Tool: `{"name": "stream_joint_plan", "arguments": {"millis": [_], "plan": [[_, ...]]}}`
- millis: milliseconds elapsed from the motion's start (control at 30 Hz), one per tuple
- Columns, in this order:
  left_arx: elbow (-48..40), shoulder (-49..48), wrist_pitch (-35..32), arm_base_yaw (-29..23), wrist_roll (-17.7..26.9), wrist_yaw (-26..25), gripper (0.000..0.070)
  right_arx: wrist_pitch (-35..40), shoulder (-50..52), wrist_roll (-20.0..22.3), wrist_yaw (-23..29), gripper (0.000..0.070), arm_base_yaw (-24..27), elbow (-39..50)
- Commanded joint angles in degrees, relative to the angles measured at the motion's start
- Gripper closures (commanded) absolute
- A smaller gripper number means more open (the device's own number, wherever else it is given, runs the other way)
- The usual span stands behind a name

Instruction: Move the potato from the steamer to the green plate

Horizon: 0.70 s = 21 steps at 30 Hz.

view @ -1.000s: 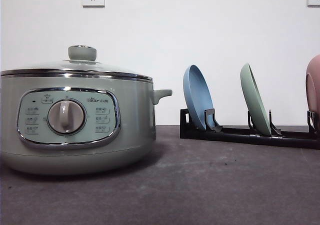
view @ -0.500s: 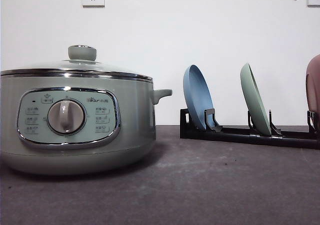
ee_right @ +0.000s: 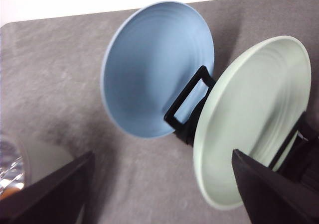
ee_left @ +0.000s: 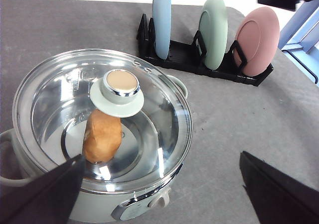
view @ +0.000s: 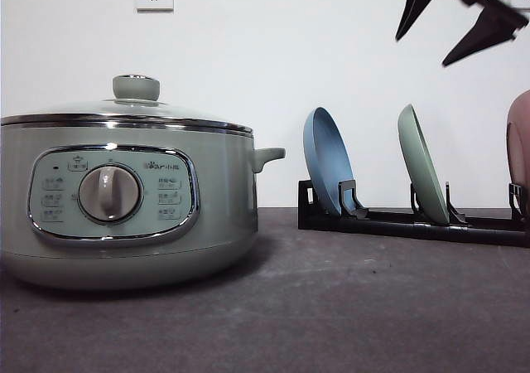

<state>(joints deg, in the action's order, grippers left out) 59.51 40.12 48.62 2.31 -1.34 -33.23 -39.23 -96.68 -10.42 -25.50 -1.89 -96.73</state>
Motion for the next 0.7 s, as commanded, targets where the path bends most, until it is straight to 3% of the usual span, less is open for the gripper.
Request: {"name": "stream_joint_plan", "arguments": {"millis": [0,500,667], "plan": [[1.3,0.3,-0.3,0.1,0.7,-0.4,0.0065,1.8,-2.3,-1.6,0.0,0.0155,-0.2,-1.4],[1.3,0.3,-0.2,0.1,0.7,-0.4,0.0065,6.9,-11.5,-3.1,0.5,0.0237,-0.7,-1.4],[1.3,0.3,-0.2,0.1,0.7,-0.4,0.0065,7.1,-12.4,-3.1,1.4,0.0367,-1.0,-1.4]]}}
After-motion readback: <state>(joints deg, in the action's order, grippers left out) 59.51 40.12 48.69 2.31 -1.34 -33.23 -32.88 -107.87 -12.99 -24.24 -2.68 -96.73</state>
